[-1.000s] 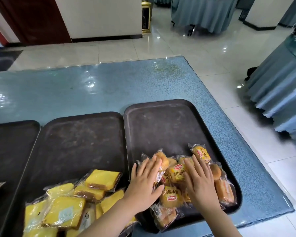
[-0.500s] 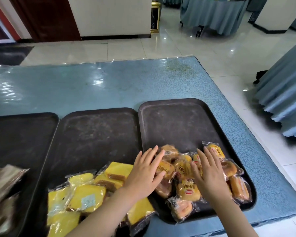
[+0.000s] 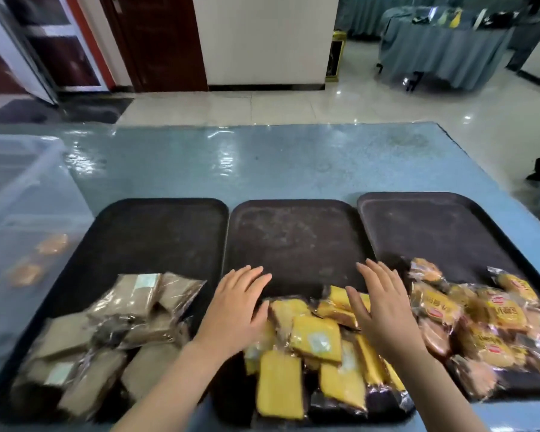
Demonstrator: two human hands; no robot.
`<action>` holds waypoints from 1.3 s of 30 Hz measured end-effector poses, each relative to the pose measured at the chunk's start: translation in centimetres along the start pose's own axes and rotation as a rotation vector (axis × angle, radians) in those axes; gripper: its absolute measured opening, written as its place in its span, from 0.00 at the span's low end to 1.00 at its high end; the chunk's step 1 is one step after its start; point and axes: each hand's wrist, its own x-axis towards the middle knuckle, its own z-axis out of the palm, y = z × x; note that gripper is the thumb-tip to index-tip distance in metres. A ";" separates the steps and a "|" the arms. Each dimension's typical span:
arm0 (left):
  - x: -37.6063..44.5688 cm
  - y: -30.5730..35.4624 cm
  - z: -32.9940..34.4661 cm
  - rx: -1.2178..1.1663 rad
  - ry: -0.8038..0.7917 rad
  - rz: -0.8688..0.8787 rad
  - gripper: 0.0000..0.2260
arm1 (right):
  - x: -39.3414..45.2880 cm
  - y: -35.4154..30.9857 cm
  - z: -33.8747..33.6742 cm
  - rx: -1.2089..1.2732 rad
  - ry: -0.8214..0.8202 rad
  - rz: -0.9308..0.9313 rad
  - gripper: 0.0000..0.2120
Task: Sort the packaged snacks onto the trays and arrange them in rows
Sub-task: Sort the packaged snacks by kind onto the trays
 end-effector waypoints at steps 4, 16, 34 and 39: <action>-5.5 -9.0 -3.4 0.022 0.016 -0.087 0.24 | -0.5 -8.1 3.1 0.015 -0.008 -0.029 0.25; -11.4 -22.1 -11.5 0.023 0.149 -0.254 0.22 | 2.6 -22.4 8.0 0.039 -0.099 -0.192 0.26; -8.5 -34.4 -24.0 -0.017 0.261 0.018 0.21 | 10.7 -43.7 8.2 0.112 -0.121 -0.457 0.24; -8.6 -44.2 -27.4 0.037 0.194 0.041 0.21 | 13.4 -54.1 9.9 0.093 -0.122 -0.541 0.22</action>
